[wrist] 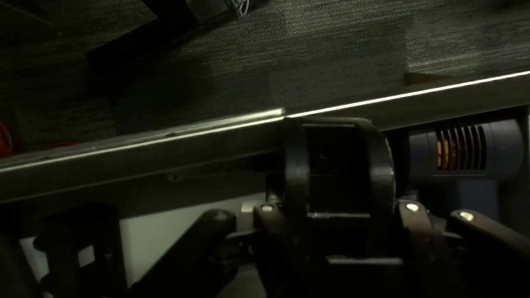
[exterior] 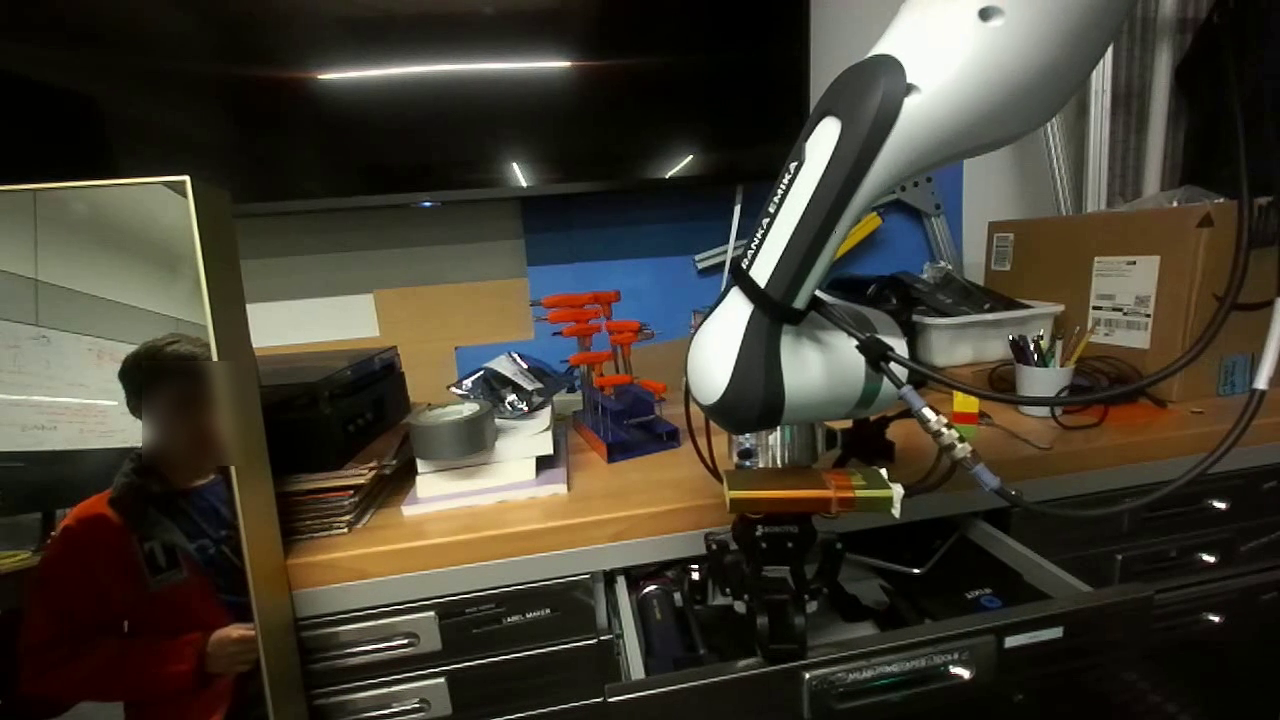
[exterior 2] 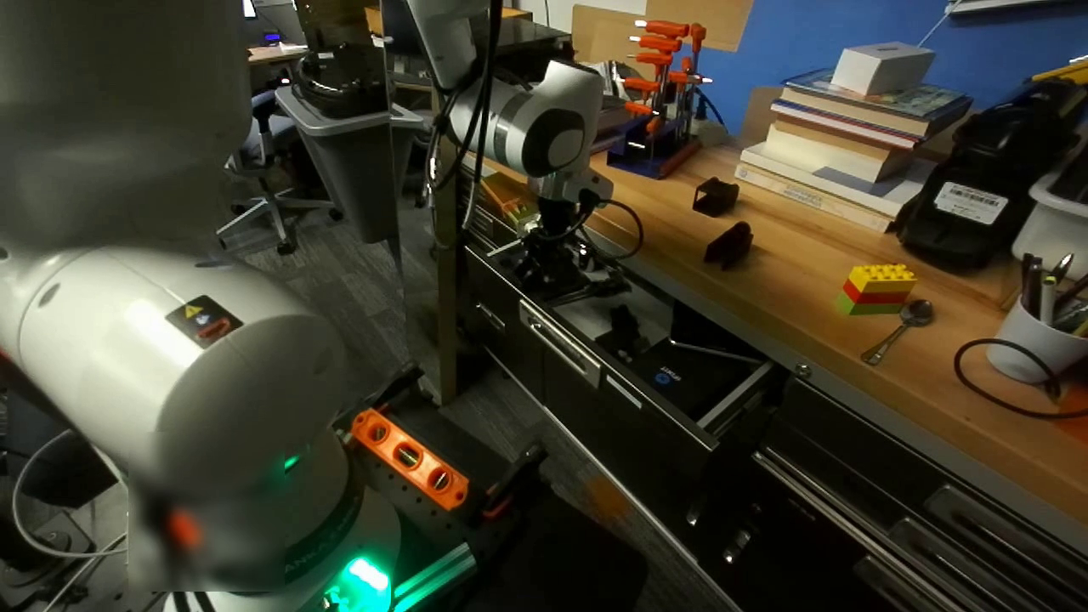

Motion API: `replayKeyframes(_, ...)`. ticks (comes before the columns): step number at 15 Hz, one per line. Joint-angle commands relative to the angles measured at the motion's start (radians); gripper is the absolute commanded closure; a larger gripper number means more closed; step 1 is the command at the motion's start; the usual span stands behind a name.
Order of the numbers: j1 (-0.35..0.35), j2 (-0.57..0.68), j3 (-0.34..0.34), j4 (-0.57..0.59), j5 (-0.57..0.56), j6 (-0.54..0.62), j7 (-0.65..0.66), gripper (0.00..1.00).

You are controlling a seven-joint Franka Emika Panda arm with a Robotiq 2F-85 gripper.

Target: Place the black objects inside the open drawer, push the drawer closed

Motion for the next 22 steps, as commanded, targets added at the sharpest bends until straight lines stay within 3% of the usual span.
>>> replayKeyframes(1,-0.002,0.009,-0.005,0.042,-0.007,0.008,-0.057,0.75)
replayKeyframes(9,0.015,0.058,-0.078,0.051,-0.106,0.085,-0.018,0.75)
replayKeyframes(18,-0.019,0.16,-0.092,0.065,-0.071,0.17,-0.057,0.75)
replayKeyframes(19,-0.016,0.163,-0.094,0.064,-0.069,0.174,-0.05,0.41)
replayKeyframes(20,-0.018,0.158,-0.09,0.061,-0.063,0.173,-0.051,0.23)
replayKeyframes(22,-0.006,0.14,-0.099,0.053,-0.069,0.173,-0.038,0.11)
